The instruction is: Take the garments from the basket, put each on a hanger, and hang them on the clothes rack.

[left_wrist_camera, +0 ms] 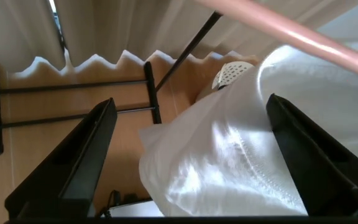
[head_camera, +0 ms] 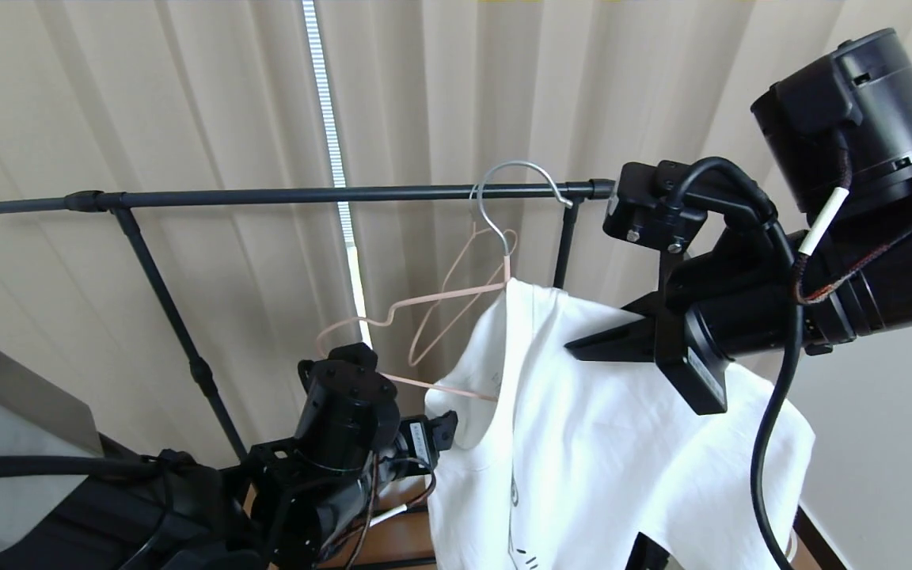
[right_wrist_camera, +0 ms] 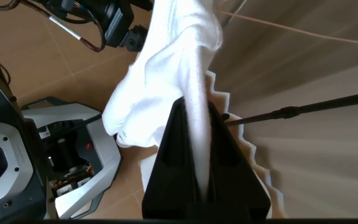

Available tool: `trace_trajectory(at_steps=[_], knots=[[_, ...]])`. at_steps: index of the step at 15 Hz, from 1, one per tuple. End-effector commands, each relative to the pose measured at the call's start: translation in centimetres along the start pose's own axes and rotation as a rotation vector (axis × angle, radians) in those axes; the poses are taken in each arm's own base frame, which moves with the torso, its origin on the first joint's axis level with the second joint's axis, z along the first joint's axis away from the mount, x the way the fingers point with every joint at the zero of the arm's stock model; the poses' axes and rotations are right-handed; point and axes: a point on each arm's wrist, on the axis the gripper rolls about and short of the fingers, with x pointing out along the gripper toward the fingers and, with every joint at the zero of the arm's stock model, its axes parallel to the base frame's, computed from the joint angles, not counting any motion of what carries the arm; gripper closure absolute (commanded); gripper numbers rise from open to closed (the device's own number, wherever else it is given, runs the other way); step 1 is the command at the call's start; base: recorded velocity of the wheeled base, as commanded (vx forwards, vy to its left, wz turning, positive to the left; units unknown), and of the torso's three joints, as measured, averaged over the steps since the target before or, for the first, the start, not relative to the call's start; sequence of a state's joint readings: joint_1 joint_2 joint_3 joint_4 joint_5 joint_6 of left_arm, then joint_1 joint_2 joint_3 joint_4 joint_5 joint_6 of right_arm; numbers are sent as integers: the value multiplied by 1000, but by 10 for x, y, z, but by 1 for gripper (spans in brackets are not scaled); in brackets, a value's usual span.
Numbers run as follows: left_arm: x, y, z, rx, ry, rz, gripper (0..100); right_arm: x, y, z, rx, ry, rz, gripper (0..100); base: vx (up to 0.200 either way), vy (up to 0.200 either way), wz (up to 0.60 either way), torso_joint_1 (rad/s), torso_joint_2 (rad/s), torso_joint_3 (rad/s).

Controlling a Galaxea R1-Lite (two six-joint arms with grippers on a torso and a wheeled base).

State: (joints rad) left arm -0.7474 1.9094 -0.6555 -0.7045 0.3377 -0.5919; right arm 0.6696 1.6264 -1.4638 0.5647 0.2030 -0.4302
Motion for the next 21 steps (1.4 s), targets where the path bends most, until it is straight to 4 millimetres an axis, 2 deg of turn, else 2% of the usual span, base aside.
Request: trace_trajectory(at_steps=[1,3,4,5,7,11,13,16,21], knots=[[10,-2,-5,4,6,5,0,-10,4,-3,-4,-13,-4,100,0,0,0,0,0,0],[12,-2,-7,8,0,21,0,-12,4,-3,-5,-16,-5,100,0,0,0,0,0,0],[11,0,-8,11,-4,37,100,-10,4,-3,-3,-13,-5,100,0,0,0,0,0,0],[11,0,-9,14,-3,38,100,-10,3,-3,-2,-12,-6,100,0,0,0,0,0,0],[-4,4,-5,15,-24,42,100,-7,-4,-9,22,9,-19,100,0,0,0,0,0,0],[-19,16,16,7,-88,59,100,5,-8,-29,46,15,-41,100,0,0,0,0,0,0],[-19,20,20,0,-103,77,100,9,-8,-43,53,0,-64,100,0,0,0,0,0,0],[-18,20,20,4,-106,87,100,4,-6,-73,83,-46,-69,100,0,0,0,0,0,0],[-16,20,21,38,-109,94,100,-9,-9,-79,87,-104,-100,100,0,0,0,0,0,0]])
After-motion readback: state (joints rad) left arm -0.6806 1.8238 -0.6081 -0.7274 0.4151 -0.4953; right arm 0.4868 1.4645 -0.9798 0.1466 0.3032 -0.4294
